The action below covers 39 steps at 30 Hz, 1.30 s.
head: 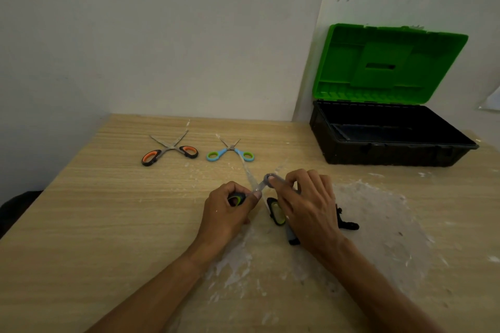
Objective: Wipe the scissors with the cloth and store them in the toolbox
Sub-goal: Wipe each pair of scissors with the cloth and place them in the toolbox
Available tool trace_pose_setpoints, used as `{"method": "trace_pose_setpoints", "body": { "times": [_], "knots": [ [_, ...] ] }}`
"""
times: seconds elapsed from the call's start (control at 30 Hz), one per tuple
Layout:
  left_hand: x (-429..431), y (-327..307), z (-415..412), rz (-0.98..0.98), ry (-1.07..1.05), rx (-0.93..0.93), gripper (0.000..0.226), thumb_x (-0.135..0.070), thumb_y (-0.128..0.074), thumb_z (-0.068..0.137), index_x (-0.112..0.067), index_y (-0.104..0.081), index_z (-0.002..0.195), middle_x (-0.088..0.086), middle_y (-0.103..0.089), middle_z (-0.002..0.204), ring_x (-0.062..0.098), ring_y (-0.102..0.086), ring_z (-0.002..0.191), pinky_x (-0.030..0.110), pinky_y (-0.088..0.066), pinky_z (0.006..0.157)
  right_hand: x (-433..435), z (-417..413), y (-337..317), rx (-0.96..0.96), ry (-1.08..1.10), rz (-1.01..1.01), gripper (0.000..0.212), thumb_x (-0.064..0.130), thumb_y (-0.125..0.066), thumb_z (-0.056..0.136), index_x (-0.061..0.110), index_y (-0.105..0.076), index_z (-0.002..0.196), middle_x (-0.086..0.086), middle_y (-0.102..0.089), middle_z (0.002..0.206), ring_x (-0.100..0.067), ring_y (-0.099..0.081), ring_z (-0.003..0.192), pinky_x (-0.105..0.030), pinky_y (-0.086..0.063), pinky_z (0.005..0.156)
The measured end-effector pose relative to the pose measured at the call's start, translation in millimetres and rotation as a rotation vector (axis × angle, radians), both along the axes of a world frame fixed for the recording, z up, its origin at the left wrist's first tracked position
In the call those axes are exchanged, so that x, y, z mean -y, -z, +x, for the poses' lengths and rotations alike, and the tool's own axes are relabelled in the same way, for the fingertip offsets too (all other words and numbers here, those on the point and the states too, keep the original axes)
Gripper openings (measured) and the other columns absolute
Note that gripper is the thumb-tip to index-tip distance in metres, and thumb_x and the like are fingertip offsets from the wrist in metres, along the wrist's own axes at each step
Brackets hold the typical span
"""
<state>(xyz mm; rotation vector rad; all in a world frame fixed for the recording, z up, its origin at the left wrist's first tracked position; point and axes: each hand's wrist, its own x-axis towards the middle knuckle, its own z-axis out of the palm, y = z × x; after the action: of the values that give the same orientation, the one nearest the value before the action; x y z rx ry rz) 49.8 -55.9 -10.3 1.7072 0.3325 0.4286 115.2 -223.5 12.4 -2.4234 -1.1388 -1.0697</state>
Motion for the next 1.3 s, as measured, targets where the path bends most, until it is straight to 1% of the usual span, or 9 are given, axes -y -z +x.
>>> {"method": "trace_pose_setpoints", "body": {
  "times": [0.17, 0.37, 0.53, 0.67, 0.73, 0.87, 1.07, 1.2, 1.3],
  "knots": [
    [-1, 2, 1, 0.016, -0.004, -0.008, 0.019, -0.031, -0.079, 0.087, -0.016, -0.071, 0.078, -0.005, -0.067, 0.06, 0.006, -0.061, 0.048, 0.018, -0.047, 0.047, -6, -10, 2, -0.009, -0.061, -0.095, 0.037, 0.022, -0.068, 0.086, 0.016, -0.066, 0.123, -0.009, -0.059, 0.096, -0.024, -0.051, 0.084, -0.037, -0.039, 0.071],
    [-2, 3, 0, 0.024, 0.01, 0.005, 0.021, -0.035, -0.08, 0.086, -0.018, -0.071, 0.078, -0.003, -0.067, 0.064, 0.008, -0.062, 0.055, 0.021, -0.049, 0.05, -3, -6, 4, -0.006, -0.01, -0.122, 0.044, 0.022, -0.07, 0.08, 0.016, -0.066, 0.124, -0.011, -0.059, 0.1, -0.027, -0.053, 0.086, -0.04, -0.043, 0.07],
    [-2, 3, 0, -0.01, 0.012, -0.009, 0.023, -0.034, -0.081, 0.085, -0.017, -0.069, 0.076, -0.001, -0.066, 0.062, 0.01, -0.059, 0.049, 0.021, -0.047, 0.048, 5, 10, -1, -0.023, 0.106, -0.026, 0.046, 0.01, -0.075, 0.078, 0.015, -0.067, 0.123, -0.012, -0.06, 0.098, -0.029, -0.055, 0.084, -0.041, -0.042, 0.071],
    [-2, 3, 0, -0.038, 0.017, -0.022, 0.023, -0.036, -0.081, 0.085, -0.016, -0.071, 0.077, -0.002, -0.067, 0.062, 0.01, -0.059, 0.047, 0.02, -0.047, 0.048, 11, 12, -3, 0.029, 0.095, 0.073, 0.039, 0.01, -0.066, 0.083, 0.015, -0.067, 0.122, -0.011, -0.058, 0.096, -0.028, -0.051, 0.084, -0.039, -0.037, 0.071],
    [-2, 2, 1, -0.036, 0.027, -0.019, 0.023, -0.034, -0.081, 0.085, -0.015, -0.07, 0.078, -0.002, -0.066, 0.062, 0.009, -0.059, 0.047, 0.02, -0.047, 0.047, 7, 2, 2, 0.045, 0.023, 0.01, 0.039, 0.017, -0.064, 0.086, 0.016, -0.065, 0.125, -0.009, -0.054, 0.1, -0.024, -0.047, 0.087, -0.036, -0.035, 0.072],
    [-3, 3, 2, 0.033, 0.017, -0.037, 0.02, -0.034, -0.08, 0.085, -0.017, -0.071, 0.077, -0.002, -0.067, 0.065, 0.008, -0.06, 0.053, 0.023, -0.048, 0.051, -4, -9, 12, -0.011, -0.055, -0.129, 0.048, 0.026, -0.075, 0.082, 0.019, -0.063, 0.128, -0.009, -0.057, 0.105, -0.024, -0.047, 0.094, -0.037, -0.039, 0.076],
    [-4, 4, 0, 0.029, 0.023, -0.007, 0.023, -0.033, -0.081, 0.085, -0.015, -0.07, 0.077, 0.006, -0.067, 0.064, 0.011, -0.06, 0.05, 0.021, -0.048, 0.048, -1, 2, 8, -0.013, 0.06, -0.114, 0.049, 0.02, -0.075, 0.08, 0.018, -0.064, 0.128, -0.011, -0.057, 0.104, -0.027, -0.049, 0.092, -0.039, -0.039, 0.075],
    [-2, 5, 1, 0.029, 0.013, -0.041, 0.023, -0.031, -0.082, 0.084, -0.014, -0.071, 0.076, 0.0, -0.064, 0.059, 0.008, -0.057, 0.046, 0.019, -0.046, 0.046, 9, 17, -2, -0.056, 0.215, -0.043, 0.051, 0.008, -0.077, 0.076, 0.015, -0.065, 0.126, -0.014, -0.057, 0.103, -0.031, -0.053, 0.091, -0.043, -0.043, 0.076],
    [-1, 3, 1, 0.03, 0.027, -0.046, 0.024, -0.033, -0.082, 0.084, -0.013, -0.071, 0.076, -0.002, -0.063, 0.058, 0.01, -0.057, 0.045, 0.023, -0.047, 0.047, 14, 16, -6, -0.02, 0.257, 0.049, 0.049, 0.005, -0.076, 0.077, 0.014, -0.066, 0.124, -0.014, -0.057, 0.102, -0.031, -0.05, 0.091, -0.043, -0.041, 0.075]
  ]
}}
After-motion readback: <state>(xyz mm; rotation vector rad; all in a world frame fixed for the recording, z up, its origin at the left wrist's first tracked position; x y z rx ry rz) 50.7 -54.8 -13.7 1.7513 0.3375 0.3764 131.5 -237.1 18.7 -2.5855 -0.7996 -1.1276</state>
